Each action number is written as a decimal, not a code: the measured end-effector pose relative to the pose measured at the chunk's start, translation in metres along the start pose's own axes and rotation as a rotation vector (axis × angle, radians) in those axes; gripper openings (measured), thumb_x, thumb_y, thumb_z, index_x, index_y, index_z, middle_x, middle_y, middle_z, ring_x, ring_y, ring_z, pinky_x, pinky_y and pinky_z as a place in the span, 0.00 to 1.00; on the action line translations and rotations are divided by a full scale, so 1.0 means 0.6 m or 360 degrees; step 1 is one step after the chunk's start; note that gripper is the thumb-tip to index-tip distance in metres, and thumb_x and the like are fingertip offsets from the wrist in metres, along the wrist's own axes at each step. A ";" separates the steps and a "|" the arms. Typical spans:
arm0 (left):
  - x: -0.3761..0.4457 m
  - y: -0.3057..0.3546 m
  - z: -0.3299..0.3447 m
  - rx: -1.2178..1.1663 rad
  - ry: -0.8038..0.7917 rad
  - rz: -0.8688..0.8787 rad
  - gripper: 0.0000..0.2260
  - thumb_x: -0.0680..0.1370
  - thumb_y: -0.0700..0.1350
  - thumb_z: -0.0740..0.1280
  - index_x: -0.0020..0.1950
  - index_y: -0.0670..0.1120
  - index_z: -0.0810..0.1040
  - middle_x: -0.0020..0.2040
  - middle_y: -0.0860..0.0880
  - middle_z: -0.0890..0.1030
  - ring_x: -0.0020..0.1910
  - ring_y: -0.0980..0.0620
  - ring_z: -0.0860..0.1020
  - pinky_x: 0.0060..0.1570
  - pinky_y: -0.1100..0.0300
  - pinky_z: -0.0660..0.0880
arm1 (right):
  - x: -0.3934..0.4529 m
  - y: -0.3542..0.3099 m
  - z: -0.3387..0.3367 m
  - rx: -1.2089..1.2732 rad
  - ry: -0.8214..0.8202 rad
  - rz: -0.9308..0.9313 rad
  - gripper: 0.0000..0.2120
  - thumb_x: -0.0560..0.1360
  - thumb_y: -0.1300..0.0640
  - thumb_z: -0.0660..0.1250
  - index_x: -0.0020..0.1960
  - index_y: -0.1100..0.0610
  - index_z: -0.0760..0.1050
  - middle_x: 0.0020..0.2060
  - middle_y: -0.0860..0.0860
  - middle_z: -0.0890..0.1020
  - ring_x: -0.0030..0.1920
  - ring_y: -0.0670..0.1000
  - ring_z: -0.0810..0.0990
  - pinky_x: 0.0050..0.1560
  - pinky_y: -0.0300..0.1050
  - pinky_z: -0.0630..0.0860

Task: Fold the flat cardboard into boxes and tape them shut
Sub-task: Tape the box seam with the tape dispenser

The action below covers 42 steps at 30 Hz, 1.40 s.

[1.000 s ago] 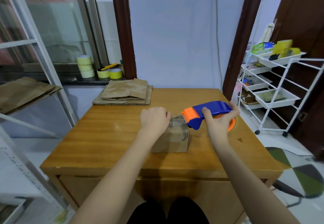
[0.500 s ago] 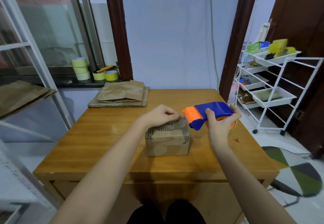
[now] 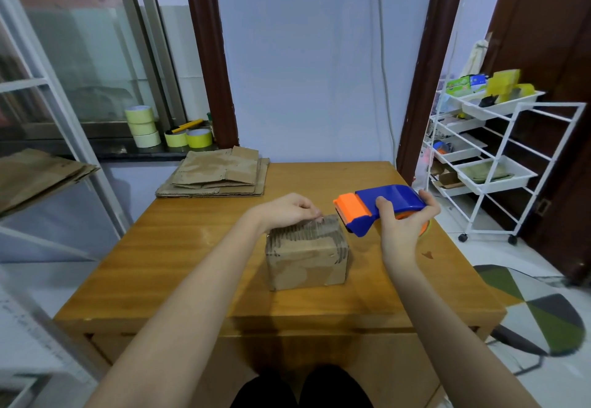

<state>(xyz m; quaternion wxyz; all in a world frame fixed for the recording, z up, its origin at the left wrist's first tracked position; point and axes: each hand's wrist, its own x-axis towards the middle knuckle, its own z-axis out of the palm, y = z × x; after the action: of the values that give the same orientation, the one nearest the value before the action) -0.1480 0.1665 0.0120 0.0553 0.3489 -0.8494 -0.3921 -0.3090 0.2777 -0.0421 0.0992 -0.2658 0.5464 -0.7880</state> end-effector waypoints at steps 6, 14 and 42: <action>0.006 0.000 -0.001 0.0007 -0.0023 -0.0044 0.10 0.81 0.51 0.60 0.51 0.47 0.78 0.47 0.51 0.81 0.47 0.54 0.79 0.53 0.58 0.74 | -0.001 -0.004 0.000 0.0009 -0.0020 -0.0015 0.31 0.73 0.62 0.71 0.66 0.53 0.56 0.60 0.53 0.66 0.49 0.43 0.74 0.43 0.28 0.73; 0.000 0.003 0.011 0.0060 0.0052 -0.0056 0.11 0.82 0.50 0.59 0.50 0.44 0.77 0.44 0.50 0.80 0.43 0.54 0.77 0.44 0.61 0.73 | -0.003 -0.005 -0.003 0.0019 -0.0022 -0.0018 0.31 0.72 0.63 0.71 0.65 0.50 0.55 0.61 0.52 0.66 0.51 0.45 0.74 0.45 0.33 0.75; -0.025 0.007 0.061 0.0640 0.0379 -0.0007 0.12 0.84 0.51 0.52 0.58 0.44 0.67 0.50 0.50 0.72 0.46 0.50 0.71 0.46 0.54 0.68 | -0.004 0.000 -0.006 -0.0017 0.0118 0.0091 0.34 0.71 0.64 0.71 0.69 0.55 0.56 0.56 0.54 0.71 0.43 0.45 0.77 0.40 0.33 0.75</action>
<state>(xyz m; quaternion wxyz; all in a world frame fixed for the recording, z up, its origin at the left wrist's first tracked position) -0.1522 0.2009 -0.0076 0.0837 0.3984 -0.8972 -0.1711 -0.3092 0.2816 -0.0436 0.0998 -0.2213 0.5612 -0.7913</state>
